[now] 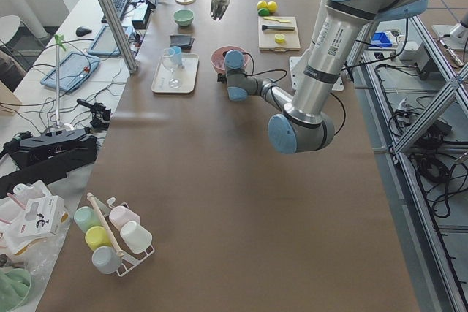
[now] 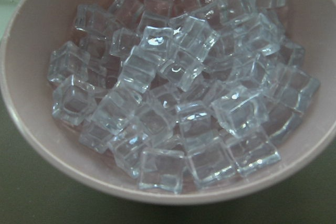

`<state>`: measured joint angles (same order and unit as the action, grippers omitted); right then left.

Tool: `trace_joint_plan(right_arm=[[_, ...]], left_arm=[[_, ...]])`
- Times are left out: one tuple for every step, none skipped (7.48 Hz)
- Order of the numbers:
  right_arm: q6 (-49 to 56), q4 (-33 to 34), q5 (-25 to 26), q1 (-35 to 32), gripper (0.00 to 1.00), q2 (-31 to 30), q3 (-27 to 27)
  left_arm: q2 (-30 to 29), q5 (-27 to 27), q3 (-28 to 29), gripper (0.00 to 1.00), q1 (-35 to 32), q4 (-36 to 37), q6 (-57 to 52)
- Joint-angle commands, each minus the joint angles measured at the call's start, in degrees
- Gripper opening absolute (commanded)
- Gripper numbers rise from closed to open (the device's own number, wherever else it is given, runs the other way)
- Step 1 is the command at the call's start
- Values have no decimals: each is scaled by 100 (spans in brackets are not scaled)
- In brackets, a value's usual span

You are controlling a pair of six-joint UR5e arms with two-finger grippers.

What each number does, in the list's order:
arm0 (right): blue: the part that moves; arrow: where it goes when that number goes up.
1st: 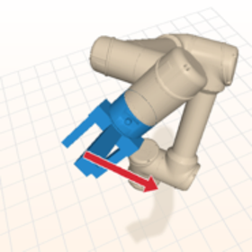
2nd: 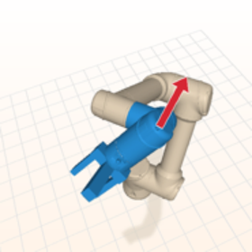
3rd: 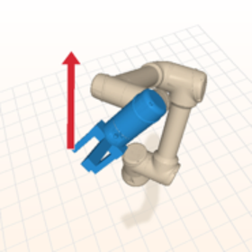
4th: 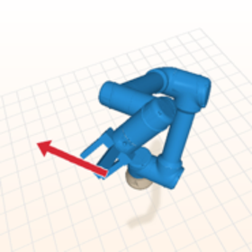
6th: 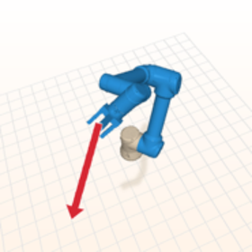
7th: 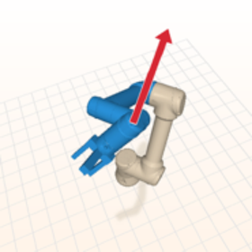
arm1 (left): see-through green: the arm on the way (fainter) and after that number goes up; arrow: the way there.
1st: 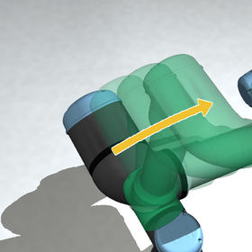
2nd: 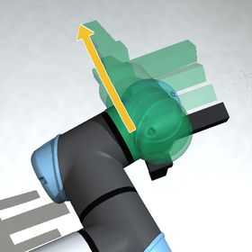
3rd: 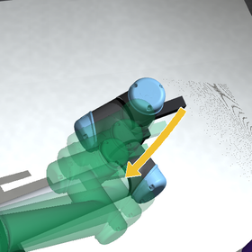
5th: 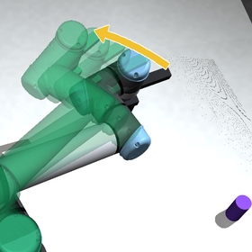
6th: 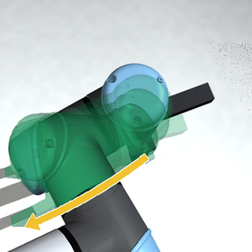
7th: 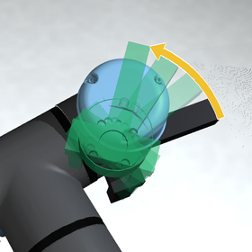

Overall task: Put ice in cup with scoop
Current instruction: 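Lift the metal scoop with the right gripper and carry it toward the pink bowl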

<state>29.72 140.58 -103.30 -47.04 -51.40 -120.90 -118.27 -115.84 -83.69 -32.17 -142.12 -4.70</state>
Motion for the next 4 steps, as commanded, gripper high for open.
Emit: trace_joint_plan(right_arm=[[-352,48,345,380,0,471,416],[-353,205,363,440,0,734,705],[-353,381,389,467,0,824,691],[-344,583,407,467,0,964,700]], left_arm=[[-3,0,-7,99,9,0,-5],[-3,0,2,99,17,0,-5],[-3,0,-7,99,18,0,-5],[-3,0,2,99,18,0,-5]])
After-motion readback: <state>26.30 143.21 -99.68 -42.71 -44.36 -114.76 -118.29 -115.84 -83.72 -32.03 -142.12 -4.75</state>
